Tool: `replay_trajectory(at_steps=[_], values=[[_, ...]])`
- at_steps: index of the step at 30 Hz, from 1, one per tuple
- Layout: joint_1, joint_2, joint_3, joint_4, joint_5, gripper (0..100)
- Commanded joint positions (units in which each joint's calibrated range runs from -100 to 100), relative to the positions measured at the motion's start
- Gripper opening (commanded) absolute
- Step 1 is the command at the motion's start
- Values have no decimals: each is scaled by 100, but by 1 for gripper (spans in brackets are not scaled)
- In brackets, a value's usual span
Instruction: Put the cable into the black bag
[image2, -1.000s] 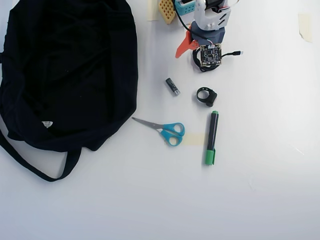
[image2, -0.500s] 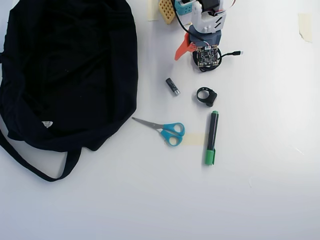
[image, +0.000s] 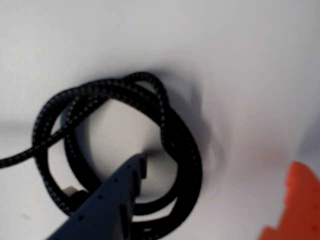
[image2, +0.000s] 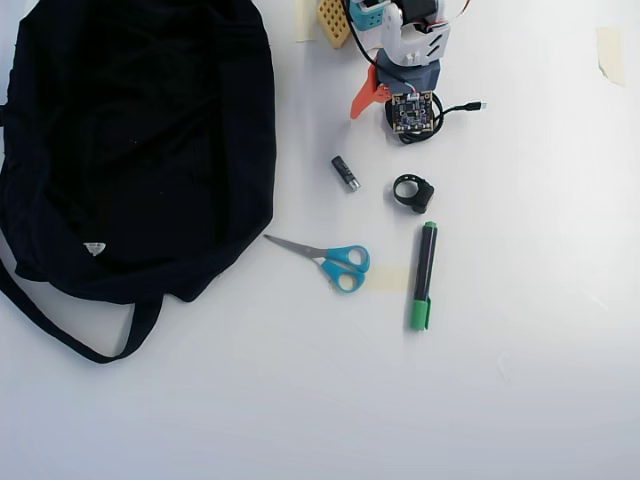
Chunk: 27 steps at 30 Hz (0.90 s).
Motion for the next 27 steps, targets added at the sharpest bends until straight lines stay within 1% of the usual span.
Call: replay_trajectory(at_steps=[1,4,11,18,27], values=[[39,6,-27,-67,-1,24],[39,6,-27,-76,-1,20],[39,6,-27,-179,-1,14],[39,6,-27,-179,-1,3],[39,6,-27,-179,-1,2]])
